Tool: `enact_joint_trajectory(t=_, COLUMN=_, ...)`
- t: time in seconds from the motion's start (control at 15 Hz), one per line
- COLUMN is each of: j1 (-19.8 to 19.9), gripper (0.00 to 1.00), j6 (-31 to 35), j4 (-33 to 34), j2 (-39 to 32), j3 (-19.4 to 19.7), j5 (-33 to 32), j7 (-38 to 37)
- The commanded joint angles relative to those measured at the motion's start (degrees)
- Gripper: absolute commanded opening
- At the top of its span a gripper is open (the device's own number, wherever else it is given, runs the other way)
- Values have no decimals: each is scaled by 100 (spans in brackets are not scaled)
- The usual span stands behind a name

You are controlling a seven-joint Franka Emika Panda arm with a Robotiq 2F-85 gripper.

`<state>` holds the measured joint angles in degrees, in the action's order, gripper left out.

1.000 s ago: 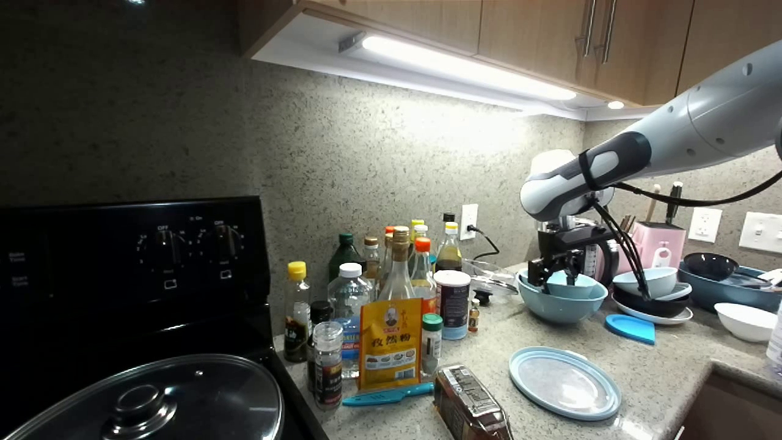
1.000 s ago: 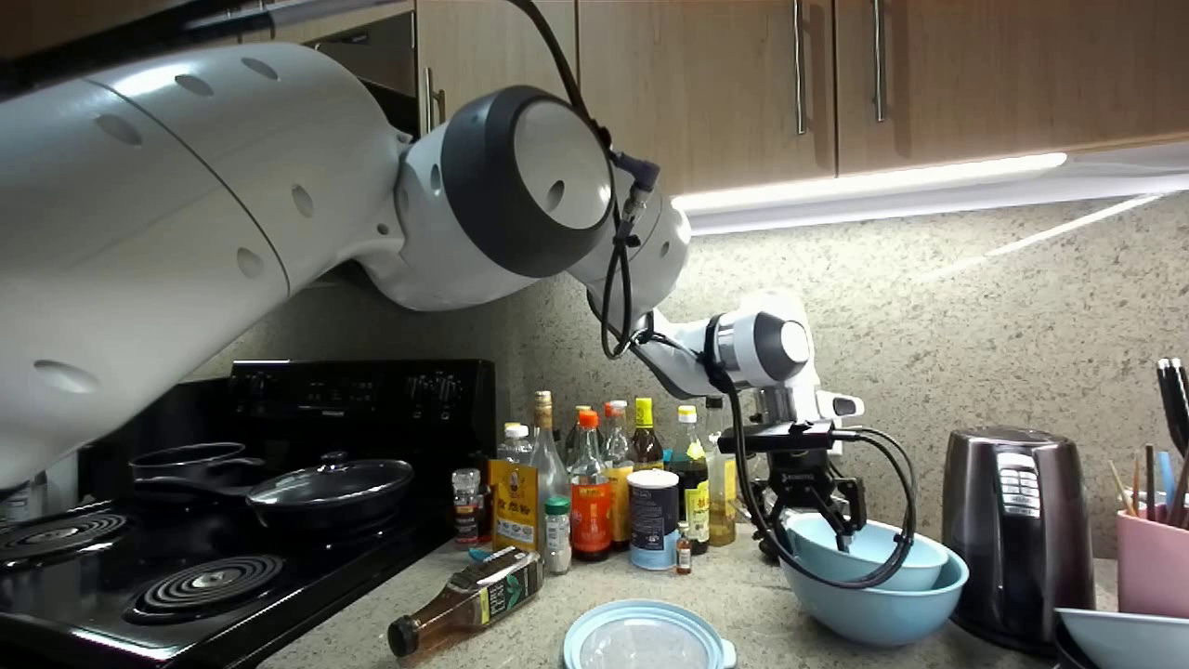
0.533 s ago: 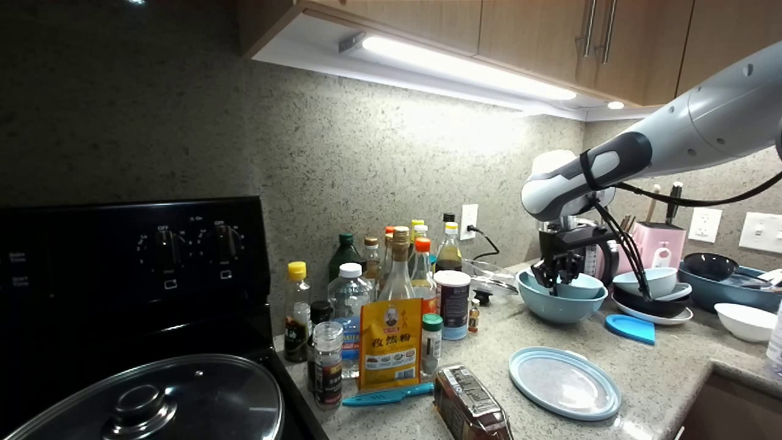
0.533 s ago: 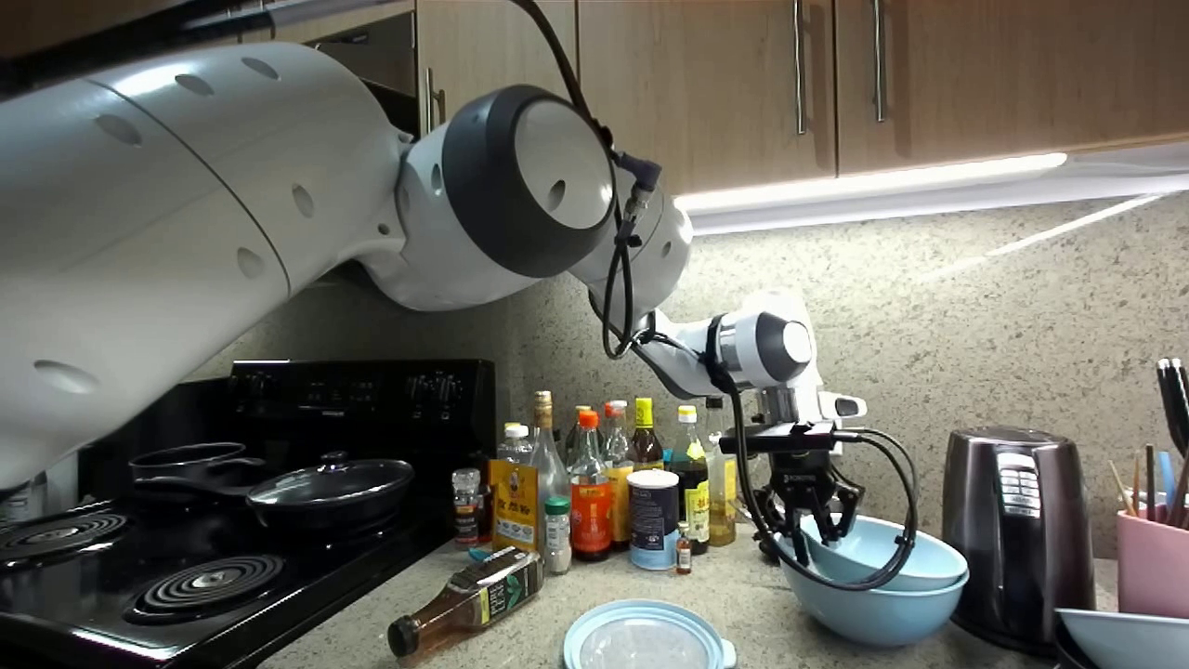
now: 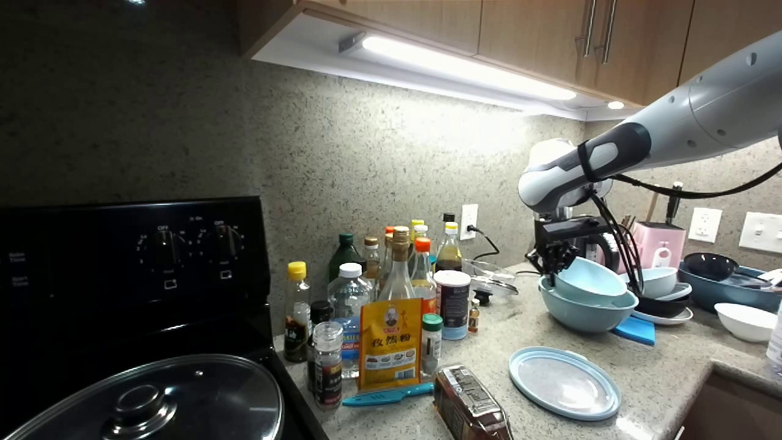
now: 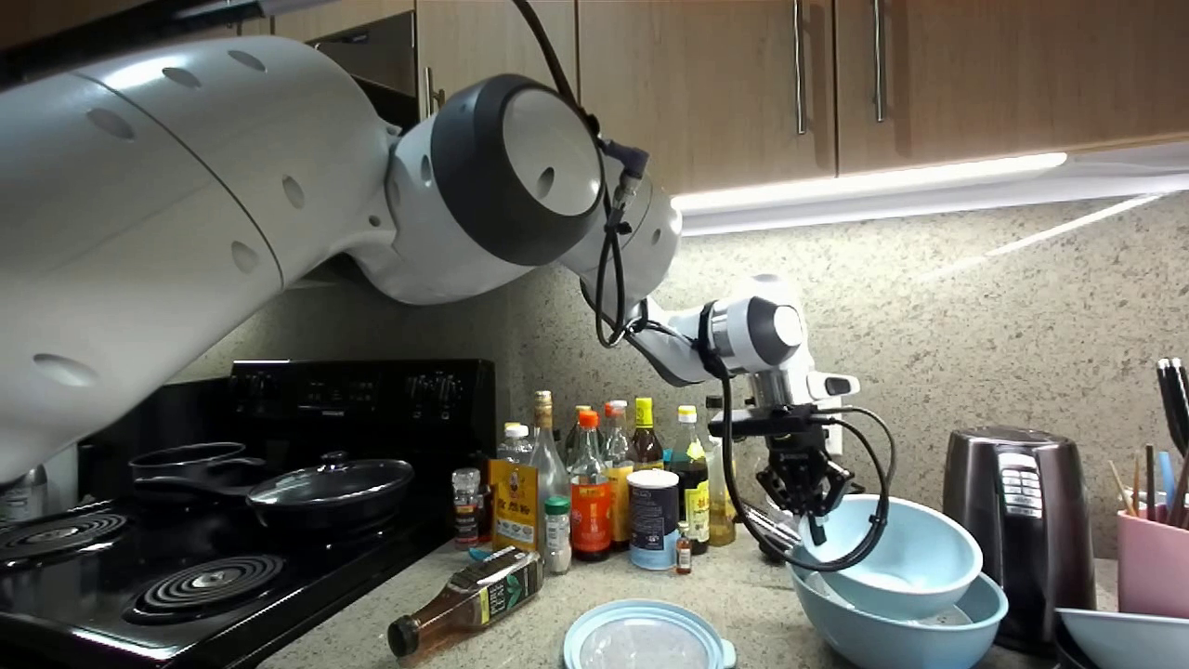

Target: Pick the bowl and put it on the plate

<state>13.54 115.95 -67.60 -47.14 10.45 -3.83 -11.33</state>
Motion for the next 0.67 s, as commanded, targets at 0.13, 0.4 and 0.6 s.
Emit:
enact_joint_trajectory(t=0.13, j1=-350, gripper=1, j6=325, j4=-367, j2=434, j3=330, j5=-163, j7=-941)
enact_joint_trajectory(t=0.4, j1=-580, gripper=1, j6=343, j4=-427, j2=557, j3=561, j5=-260, j7=-1524)
enact_joint_trajectory(t=0.6, j1=-854, gripper=1, j6=240, j4=-469, j2=641, j3=806, j5=-448, j7=-2094)
